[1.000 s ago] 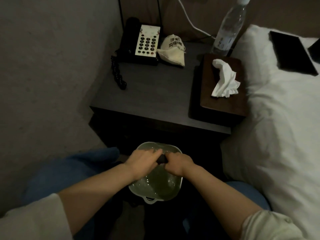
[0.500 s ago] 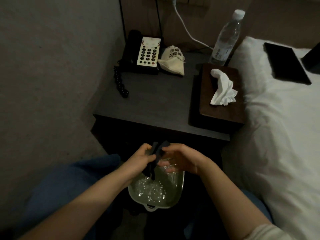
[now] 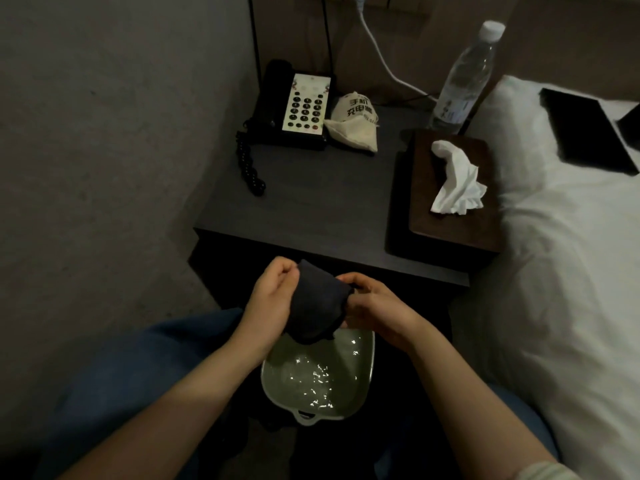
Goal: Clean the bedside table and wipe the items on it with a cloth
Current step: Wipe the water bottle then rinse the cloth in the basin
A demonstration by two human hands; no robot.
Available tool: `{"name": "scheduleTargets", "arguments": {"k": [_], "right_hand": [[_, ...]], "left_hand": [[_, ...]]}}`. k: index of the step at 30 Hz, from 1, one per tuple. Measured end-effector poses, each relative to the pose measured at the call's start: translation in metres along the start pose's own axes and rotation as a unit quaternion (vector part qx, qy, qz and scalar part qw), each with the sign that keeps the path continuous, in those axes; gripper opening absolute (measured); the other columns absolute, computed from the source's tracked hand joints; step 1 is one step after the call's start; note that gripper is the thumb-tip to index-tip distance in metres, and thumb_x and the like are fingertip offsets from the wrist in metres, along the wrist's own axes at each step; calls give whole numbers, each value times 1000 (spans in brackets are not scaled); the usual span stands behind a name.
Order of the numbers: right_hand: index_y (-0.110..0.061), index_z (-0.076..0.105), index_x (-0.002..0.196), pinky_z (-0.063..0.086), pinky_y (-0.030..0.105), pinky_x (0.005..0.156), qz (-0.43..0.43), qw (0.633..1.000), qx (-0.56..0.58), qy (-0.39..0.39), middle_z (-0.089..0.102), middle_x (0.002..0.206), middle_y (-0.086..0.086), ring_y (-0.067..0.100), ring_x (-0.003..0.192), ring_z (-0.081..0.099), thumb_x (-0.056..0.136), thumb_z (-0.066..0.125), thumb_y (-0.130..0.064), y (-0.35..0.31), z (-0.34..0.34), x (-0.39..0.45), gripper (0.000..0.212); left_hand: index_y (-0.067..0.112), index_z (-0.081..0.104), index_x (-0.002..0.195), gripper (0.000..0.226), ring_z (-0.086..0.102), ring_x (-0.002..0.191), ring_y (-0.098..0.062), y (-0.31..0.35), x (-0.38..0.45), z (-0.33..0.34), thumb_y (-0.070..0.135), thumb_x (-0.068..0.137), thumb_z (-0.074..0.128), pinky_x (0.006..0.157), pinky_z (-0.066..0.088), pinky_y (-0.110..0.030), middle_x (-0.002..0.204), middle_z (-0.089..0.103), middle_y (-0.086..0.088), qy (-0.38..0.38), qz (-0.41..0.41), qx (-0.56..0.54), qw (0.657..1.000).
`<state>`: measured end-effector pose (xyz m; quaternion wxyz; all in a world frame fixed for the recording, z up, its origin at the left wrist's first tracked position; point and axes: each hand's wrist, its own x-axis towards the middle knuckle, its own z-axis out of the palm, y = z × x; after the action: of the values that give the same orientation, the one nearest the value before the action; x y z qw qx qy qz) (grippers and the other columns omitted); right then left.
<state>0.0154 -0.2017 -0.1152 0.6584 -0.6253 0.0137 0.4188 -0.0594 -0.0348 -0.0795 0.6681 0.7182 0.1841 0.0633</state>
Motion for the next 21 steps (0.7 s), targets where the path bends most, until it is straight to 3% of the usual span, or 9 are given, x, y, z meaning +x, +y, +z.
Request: {"name": "scheduleTargets", "arguments": {"k": [2,4,6,10,12,15,18,21], "right_hand": [[-18,64,97,55,29,63,4,1000,1,-13,65,75,0,11,65,64,77,57,2,-1,0,-2,29],[-17,66,95,52,25,66,15,999,16,-45,67,78,1,11,68,64,85,55,1,-4,2,-5,23],[-14,68,96,51,24,68,22,996,50,-69,68,87,4,14,75,65,85,62,-10,-7,3,-9,14],[-7,68,110,57,29,66,5,986,142,-92,71,101,10,19,85,70,81,68,-18,-14,3,-13,32],[-13,71,105,57,30,70,-11,982,160,-96,71,102,8,19,91,70,79,72,-23,-16,3,-14,28],[-16,66,106,56,32,69,-33,985,149,-81,69,100,7,18,90,70,78,74,-31,-22,9,-18,33],[-14,58,96,52,27,57,-69,990,110,-55,62,81,6,15,70,65,75,78,-38,-34,17,-28,38],[-15,60,84,51,27,64,-108,989,92,-34,61,78,8,17,71,62,72,81,-41,-54,25,-44,36]], "left_hand": [[10,53,82,21,57,66,-10,0,1,0,10,100,43,58,47,-18,73,58,-3,14,-85,-116,990],[8,56,86,22,65,68,-13,2,4,-1,12,100,41,56,52,-17,79,64,-8,5,-183,-258,949],[8,58,91,20,66,75,-18,2,8,-3,13,100,41,57,55,-20,86,66,-11,21,-244,-333,910],[12,59,90,3,63,71,-13,-3,9,-9,12,93,59,53,51,-21,86,65,-6,117,-242,-226,936],[15,56,100,14,62,82,-13,-3,5,-9,14,89,65,61,52,-24,99,62,-5,106,-199,-137,965],[29,60,99,23,57,104,-10,8,-9,-8,31,80,73,88,47,-26,110,57,3,29,15,50,998],[31,62,88,27,57,98,-4,25,-25,-7,44,68,76,86,44,-19,100,55,10,-46,167,190,966],[23,67,83,15,60,88,-1,42,-33,-6,24,74,79,81,49,-28,91,60,14,-27,203,261,944]]}}
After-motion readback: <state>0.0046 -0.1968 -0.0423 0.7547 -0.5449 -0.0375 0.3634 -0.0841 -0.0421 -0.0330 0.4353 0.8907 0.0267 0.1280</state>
